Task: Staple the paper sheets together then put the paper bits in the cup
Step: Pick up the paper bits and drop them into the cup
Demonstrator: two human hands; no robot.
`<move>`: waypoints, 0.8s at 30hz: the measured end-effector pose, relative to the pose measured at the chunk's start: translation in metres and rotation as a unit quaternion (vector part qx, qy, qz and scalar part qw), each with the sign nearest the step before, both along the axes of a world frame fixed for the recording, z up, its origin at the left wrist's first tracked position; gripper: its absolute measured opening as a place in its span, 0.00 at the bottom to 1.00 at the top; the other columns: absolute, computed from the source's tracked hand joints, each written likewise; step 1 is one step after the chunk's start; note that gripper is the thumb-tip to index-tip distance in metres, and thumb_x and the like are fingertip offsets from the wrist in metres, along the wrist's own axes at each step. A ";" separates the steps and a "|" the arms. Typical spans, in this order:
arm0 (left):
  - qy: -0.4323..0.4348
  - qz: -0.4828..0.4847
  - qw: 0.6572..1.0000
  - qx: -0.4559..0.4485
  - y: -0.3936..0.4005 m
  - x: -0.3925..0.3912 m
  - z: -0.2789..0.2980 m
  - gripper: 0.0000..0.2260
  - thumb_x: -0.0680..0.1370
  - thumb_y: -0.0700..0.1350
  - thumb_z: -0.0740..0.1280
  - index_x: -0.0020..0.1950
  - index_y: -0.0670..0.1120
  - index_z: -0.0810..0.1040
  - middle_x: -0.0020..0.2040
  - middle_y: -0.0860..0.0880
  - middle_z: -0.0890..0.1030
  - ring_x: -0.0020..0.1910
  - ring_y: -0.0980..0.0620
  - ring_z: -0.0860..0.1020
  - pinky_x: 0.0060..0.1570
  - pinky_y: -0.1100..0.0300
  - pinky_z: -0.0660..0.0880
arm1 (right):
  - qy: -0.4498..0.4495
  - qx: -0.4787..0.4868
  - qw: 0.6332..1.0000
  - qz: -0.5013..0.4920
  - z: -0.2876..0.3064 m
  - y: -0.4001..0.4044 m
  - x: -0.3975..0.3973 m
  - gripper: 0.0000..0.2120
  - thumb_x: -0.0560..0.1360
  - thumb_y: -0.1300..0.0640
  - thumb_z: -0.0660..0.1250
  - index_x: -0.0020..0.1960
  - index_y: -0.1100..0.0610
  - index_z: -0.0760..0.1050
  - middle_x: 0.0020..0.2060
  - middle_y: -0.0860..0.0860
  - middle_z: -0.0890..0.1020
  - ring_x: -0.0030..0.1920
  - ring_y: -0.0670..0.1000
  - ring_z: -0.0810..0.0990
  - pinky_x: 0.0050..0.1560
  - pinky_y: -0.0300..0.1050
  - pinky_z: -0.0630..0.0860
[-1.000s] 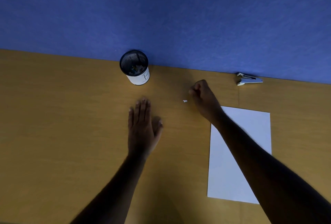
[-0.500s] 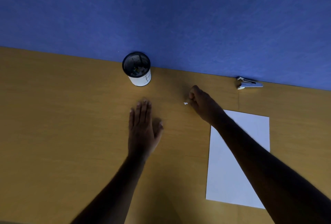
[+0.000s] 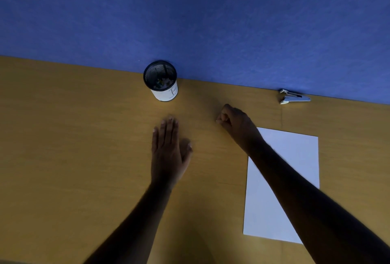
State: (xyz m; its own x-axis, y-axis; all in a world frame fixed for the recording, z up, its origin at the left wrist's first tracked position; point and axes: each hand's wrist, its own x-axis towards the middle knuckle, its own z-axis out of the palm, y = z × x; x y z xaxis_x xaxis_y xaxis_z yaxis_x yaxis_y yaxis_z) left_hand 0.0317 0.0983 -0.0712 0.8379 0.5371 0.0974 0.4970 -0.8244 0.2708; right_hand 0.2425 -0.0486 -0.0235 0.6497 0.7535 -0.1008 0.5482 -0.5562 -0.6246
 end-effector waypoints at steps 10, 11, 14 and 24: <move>0.004 -0.004 1.000 0.002 0.001 -0.001 -0.001 0.35 0.85 0.58 0.61 0.86 0.40 0.58 0.88 0.43 0.57 0.88 0.43 0.55 0.85 0.39 0.55 | -0.193 -0.014 0.973 0.122 -0.015 0.002 0.000 0.03 0.80 0.62 0.64 0.48 0.61 0.75 0.39 0.56 0.78 0.36 0.49 0.73 0.38 0.39 0.68; 0.005 -0.003 1.000 0.001 0.000 -0.001 -0.001 0.35 0.85 0.58 0.62 0.86 0.40 0.58 0.88 0.43 0.57 0.88 0.43 0.55 0.85 0.39 0.55 | -0.198 -0.013 0.971 0.132 -0.016 0.002 0.000 0.02 0.80 0.64 0.65 0.48 0.62 0.75 0.39 0.57 0.79 0.36 0.51 0.75 0.38 0.39 0.69; 0.006 -0.004 1.000 0.001 0.001 0.000 -0.001 0.36 0.84 0.57 0.62 0.86 0.40 0.58 0.88 0.43 0.57 0.88 0.43 0.55 0.86 0.39 0.55 | -0.159 -0.012 0.983 0.093 -0.016 0.004 -0.002 0.02 0.81 0.64 0.65 0.48 0.61 0.74 0.39 0.56 0.78 0.37 0.51 0.77 0.37 0.44 0.77; 0.003 -0.003 1.000 -0.002 0.000 -0.001 -0.003 0.35 0.85 0.57 0.62 0.86 0.40 0.58 0.88 0.44 0.57 0.88 0.43 0.55 0.85 0.39 0.55 | 0.123 0.143 0.978 -0.088 0.048 0.040 0.012 0.09 0.83 0.61 0.63 0.47 0.56 0.64 0.37 0.44 0.70 0.35 0.39 0.69 0.36 0.31 0.68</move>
State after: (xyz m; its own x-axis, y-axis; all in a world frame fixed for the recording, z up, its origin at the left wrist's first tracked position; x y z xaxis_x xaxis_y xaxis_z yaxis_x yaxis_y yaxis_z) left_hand 0.0309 0.0979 -0.0740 0.8420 0.5318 0.0905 0.4931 -0.8267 0.2710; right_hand 0.2543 -0.0088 0.0245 0.7544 0.6524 -0.0721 0.2724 -0.4111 -0.8699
